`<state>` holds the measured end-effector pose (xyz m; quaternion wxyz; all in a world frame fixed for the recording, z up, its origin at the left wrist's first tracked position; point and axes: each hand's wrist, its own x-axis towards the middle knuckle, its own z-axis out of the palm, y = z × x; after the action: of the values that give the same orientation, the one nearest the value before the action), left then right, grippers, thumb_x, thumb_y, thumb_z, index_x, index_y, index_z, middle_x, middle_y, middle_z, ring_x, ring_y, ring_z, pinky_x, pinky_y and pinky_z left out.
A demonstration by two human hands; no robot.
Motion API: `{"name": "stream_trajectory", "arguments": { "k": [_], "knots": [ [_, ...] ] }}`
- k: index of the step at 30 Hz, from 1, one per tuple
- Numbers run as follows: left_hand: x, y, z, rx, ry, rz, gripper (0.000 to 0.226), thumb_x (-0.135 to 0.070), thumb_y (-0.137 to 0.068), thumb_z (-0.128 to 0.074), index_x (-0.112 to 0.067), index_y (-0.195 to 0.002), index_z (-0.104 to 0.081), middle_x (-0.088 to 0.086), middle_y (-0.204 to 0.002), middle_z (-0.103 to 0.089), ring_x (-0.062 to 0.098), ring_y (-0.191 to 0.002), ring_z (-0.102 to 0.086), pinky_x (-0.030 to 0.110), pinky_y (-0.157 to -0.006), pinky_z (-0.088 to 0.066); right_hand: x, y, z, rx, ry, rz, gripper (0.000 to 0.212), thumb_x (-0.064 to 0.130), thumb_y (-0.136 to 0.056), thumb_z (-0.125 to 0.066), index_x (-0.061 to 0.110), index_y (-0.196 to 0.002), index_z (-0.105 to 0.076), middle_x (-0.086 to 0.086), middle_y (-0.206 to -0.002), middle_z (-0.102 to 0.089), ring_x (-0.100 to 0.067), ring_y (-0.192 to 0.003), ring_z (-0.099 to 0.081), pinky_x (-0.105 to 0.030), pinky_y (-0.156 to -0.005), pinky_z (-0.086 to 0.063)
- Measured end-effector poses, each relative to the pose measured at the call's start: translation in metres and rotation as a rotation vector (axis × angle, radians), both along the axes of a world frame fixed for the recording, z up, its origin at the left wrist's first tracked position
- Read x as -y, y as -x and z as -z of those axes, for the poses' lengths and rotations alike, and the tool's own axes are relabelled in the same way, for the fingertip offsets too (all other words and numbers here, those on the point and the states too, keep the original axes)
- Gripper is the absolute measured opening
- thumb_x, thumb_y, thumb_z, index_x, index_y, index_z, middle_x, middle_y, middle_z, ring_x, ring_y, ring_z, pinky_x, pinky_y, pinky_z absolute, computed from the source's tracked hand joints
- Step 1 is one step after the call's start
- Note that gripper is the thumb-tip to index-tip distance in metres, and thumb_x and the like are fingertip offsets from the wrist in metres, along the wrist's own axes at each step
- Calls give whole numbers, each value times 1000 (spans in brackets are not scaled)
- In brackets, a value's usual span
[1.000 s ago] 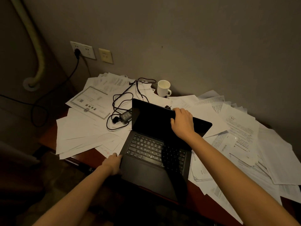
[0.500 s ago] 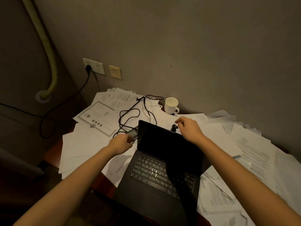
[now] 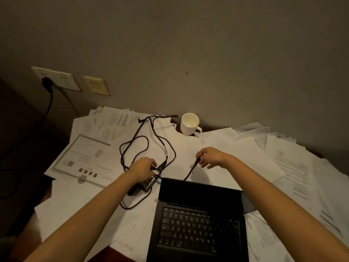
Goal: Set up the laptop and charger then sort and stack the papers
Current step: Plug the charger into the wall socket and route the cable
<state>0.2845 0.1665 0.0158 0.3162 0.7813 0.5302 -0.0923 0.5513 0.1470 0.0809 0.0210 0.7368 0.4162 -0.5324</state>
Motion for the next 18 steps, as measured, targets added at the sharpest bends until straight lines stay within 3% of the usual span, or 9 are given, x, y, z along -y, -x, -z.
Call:
{"name": "stream_trajectory", "arguments": {
  "k": [4, 9, 12, 15, 18],
  "knots": [
    [-6, -10, 22, -17, 52, 118, 38, -28, -79, -74, -21, -115, -64, 1, -113, -60, 17, -104, -55, 27, -84, -47, -11, -4, 30, -7, 88, 61, 30, 4, -97, -43, 2, -125, -52, -17, -113, -60, -25, -96, -61, -38, -91, -50],
    [-15, -14, 28, 3, 95, 273, 37, -31, -74, -78, -29, -110, -68, -8, -99, -62, 11, -95, -50, 23, -79, -43, -18, -3, 59, -41, 211, 68, 30, 6, -97, -41, 2, -124, -54, -11, -88, -61, -17, -74, -60, -28, -70, -50],
    [-22, -19, 27, -32, 212, 339, 31, -24, -82, -71, -28, -112, -68, -10, -100, -64, 9, -96, -55, 18, -75, -40, -20, -1, 73, -112, 267, 142, 29, 9, -98, -40, -1, -122, -53, -14, -95, -61, -21, -77, -61, -27, -67, -48],
    [-19, -30, 22, -151, 333, 420, 37, -19, -86, -64, -25, -123, -62, 0, -121, -62, 19, -109, -57, 26, -88, -45, -21, 1, 86, -183, 324, 304, 21, 13, -99, -41, 2, -106, -57, -13, -90, -62, -21, -78, -63, -28, -69, -49],
    [-17, -39, 12, -64, 498, 393, 39, -11, -89, -58, -21, -126, -61, 4, -111, -63, 12, -92, -57, 19, -79, -43, -23, 4, 91, -252, 340, 494, 24, 9, -99, -34, 4, -84, -53, -16, -84, -62, -23, -77, -62, -33, -75, -50]
  ]
}}
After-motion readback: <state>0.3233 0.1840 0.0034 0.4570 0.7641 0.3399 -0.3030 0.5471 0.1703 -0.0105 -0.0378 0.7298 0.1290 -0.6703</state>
